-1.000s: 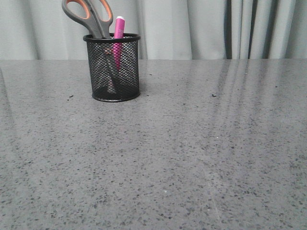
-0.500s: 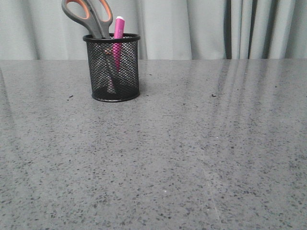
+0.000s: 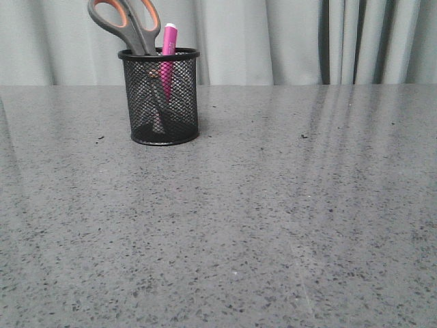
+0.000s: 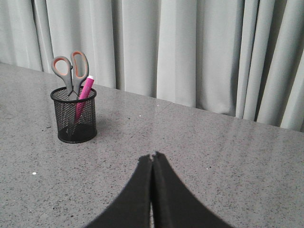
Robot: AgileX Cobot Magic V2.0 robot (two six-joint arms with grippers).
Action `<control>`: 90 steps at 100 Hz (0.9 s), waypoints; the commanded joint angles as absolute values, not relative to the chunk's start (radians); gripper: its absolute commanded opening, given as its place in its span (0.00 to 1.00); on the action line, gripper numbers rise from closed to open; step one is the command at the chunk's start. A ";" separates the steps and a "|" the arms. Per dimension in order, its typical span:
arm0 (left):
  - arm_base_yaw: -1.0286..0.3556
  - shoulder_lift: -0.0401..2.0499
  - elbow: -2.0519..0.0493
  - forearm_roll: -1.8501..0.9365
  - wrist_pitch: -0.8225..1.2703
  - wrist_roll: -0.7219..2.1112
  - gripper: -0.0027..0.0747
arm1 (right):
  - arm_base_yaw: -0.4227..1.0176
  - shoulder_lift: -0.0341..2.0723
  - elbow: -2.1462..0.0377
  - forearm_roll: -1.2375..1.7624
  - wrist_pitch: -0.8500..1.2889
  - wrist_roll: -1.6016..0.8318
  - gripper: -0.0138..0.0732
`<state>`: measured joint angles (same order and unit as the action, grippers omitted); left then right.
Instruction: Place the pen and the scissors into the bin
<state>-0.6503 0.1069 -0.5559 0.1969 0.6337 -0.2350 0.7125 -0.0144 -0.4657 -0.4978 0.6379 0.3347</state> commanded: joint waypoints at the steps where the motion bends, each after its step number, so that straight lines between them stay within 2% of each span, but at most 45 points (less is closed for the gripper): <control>1: -0.643 0.121 -0.558 0.217 0.545 -0.235 0.01 | 0.713 -0.026 -0.487 -0.520 0.571 0.323 0.07; 17: -0.480 0.083 -0.420 0.247 0.401 -0.046 0.01 | 0.713 -0.026 -0.487 -0.520 0.571 0.323 0.07; 30: -0.297 0.023 -0.229 0.012 0.197 0.203 0.01 | 0.713 -0.026 -0.487 -0.520 0.571 0.323 0.07; 47: -0.097 -0.038 -0.034 -0.116 0.080 0.229 0.01 | 0.713 -0.026 -0.487 -0.520 0.571 0.323 0.07; 63: -0.048 -0.036 0.046 -0.097 0.186 0.219 0.01 | 0.713 -0.026 -0.487 -0.520 0.571 0.323 0.07; 69: -0.048 -0.036 0.046 -0.097 0.292 0.173 0.01 | 0.713 -0.026 -0.487 -0.520 0.573 0.323 0.07; 90: -0.048 -0.036 0.046 -0.098 0.286 0.169 0.01 | 0.713 -0.026 -0.487 -0.520 0.577 0.323 0.07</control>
